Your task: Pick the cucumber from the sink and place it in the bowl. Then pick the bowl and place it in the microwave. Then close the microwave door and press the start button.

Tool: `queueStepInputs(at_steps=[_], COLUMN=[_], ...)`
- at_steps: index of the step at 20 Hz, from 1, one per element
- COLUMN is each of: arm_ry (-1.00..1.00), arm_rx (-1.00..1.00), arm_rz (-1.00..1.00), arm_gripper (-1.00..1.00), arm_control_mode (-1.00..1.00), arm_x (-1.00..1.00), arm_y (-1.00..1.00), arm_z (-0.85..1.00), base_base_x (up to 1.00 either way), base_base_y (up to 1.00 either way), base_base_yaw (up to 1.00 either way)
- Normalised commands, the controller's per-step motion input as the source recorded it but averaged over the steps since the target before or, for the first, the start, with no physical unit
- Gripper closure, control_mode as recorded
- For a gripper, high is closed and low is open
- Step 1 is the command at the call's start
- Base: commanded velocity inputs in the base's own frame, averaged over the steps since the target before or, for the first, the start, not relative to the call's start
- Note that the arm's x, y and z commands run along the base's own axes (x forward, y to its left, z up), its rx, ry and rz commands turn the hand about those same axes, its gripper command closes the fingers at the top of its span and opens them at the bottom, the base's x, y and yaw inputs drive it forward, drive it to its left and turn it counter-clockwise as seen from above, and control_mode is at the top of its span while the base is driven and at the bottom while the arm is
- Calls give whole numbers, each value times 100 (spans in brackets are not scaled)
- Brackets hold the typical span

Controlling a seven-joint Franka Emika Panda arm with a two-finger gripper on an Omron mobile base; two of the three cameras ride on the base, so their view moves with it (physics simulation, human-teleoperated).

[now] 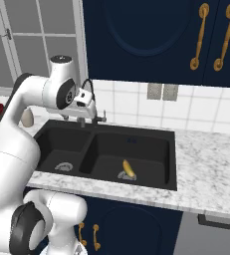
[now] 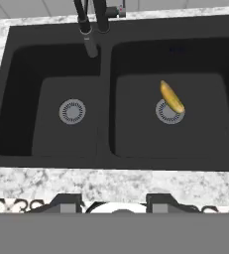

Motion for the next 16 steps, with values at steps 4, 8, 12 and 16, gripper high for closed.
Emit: queueStepInputs(at_steps=[4, 8, 12, 16], arm_ry=[-4, -10, -2, 2], arm_rx=[2, 0, 0, 0], arm_rz=[0, 0, 0, 0], arm_gripper=[-100, -100, -100, -100], arm_control_mode=[-100, -100, -100, -100], arm_x=[-48, -99, -60, 10], arm_y=[-25, -41, -49, -55], arm_z=[0, -15, -53, -86], base_base_x=[0, 0, 0, 0], base_base_y=[0, 0, 0, 0], base_base_yaw=[0, 0, 0, 0])
